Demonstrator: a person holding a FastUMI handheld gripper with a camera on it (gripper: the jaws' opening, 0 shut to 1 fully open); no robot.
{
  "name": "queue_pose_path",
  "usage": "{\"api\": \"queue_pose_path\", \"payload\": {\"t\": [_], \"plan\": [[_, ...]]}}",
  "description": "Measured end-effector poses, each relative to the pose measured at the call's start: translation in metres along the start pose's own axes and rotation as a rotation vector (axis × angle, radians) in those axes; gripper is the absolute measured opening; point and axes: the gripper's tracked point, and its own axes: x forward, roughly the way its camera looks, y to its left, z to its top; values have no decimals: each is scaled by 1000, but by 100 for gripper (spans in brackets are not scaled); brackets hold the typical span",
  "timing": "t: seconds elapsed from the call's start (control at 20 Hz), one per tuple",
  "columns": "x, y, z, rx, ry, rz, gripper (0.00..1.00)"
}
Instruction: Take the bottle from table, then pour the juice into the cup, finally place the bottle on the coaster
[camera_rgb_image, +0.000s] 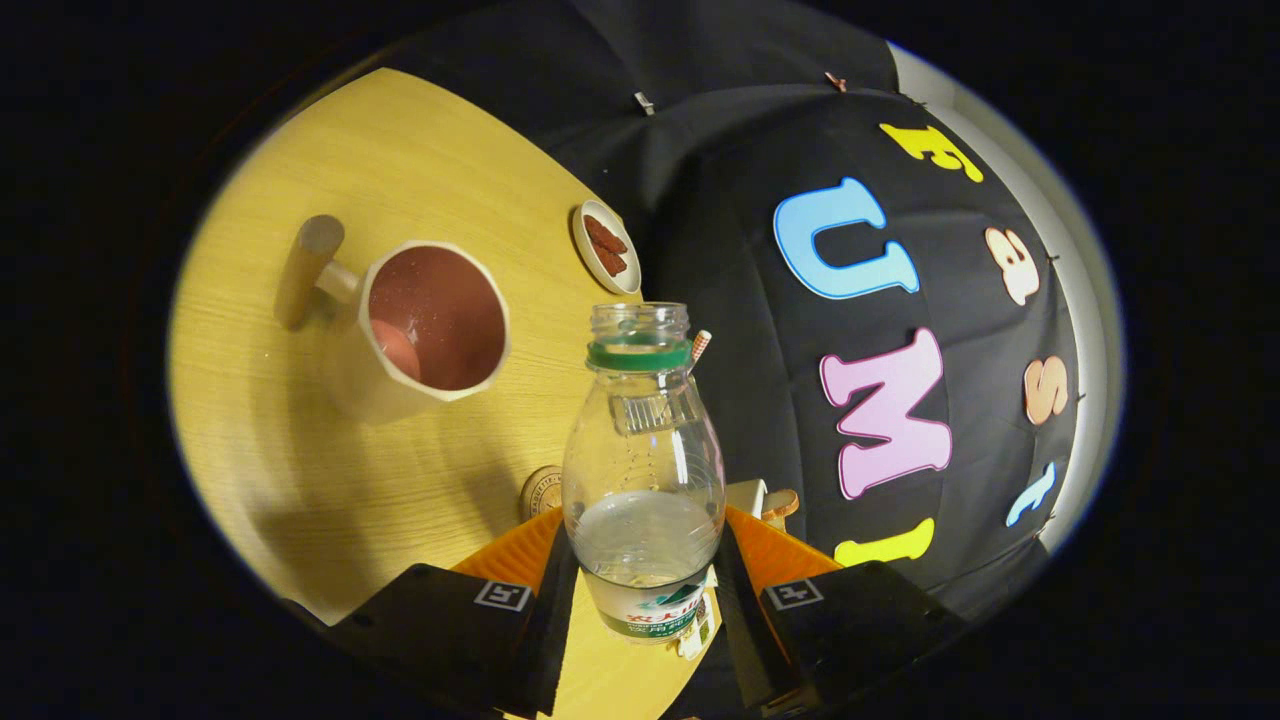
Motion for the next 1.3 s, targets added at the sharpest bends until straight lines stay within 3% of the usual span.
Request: {"api": "queue_pose_path", "payload": {"t": [1.0, 1.3], "plan": [[27, 24, 5, -361, -64, 33, 69], [34, 26, 4, -419, -68, 35, 69]]}}
